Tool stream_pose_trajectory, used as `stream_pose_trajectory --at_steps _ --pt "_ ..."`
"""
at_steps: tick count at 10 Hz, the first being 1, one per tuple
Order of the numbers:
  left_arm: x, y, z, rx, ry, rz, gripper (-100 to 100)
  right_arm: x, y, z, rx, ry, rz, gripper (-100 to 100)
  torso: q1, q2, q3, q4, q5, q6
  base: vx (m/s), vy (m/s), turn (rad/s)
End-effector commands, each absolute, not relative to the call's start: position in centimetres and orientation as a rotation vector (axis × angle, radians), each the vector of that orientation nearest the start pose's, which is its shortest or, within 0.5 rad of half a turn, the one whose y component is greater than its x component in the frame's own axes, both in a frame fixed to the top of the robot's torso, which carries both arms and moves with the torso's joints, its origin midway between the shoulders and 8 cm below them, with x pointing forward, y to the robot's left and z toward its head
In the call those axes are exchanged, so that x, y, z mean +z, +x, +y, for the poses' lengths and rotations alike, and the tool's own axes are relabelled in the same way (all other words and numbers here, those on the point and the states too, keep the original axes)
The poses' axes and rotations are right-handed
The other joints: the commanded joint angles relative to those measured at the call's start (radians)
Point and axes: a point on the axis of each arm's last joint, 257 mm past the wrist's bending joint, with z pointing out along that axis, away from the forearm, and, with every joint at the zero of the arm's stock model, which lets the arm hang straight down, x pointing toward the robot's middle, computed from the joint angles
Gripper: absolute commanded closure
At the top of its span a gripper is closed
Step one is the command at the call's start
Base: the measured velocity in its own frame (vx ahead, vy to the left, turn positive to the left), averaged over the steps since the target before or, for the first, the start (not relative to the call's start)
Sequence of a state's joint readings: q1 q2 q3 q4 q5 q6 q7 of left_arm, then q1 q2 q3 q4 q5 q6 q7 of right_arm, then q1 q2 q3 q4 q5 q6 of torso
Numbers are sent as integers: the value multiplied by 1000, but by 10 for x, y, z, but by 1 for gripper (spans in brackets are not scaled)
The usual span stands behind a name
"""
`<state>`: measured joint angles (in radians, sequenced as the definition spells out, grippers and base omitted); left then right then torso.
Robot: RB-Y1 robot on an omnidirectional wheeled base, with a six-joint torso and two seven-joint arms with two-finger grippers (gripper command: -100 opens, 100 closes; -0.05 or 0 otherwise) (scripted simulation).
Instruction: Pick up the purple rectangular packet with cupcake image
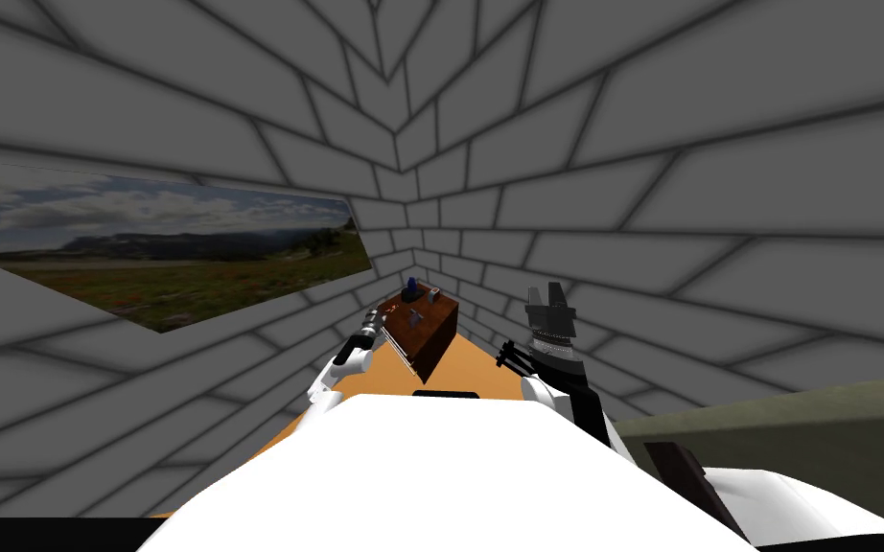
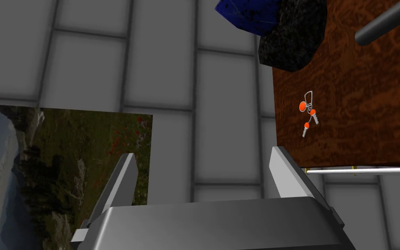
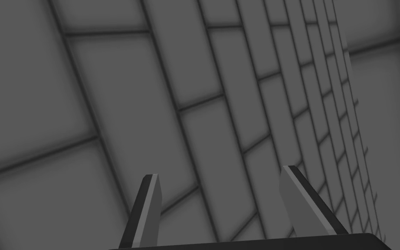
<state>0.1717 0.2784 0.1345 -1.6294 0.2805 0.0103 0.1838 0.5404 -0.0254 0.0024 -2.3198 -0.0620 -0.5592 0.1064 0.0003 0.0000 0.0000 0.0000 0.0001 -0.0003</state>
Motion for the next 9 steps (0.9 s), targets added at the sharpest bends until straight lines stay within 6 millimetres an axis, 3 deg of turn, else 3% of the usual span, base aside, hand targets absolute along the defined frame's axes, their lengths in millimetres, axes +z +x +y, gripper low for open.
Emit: stream_pose_trajectory --at_steps 1,7,9 --pt "-267 489 414 -1129 -1521 1049 -100 40 322 -284 1245 590 576 0 0 0 0 0 0 0 -2 -4 -47" --pt "-322 487 447 -1010 -1701 1084 -100 40 322 -284 1245 590 576 0 -1 -1 0 0 0 0 3 -5 -32" --pt "-329 491 459 -984 -1752 1082 -100 40 322 -284 1245 590 576 0 -1 -1 0 0 0 0 5 -8 -26"
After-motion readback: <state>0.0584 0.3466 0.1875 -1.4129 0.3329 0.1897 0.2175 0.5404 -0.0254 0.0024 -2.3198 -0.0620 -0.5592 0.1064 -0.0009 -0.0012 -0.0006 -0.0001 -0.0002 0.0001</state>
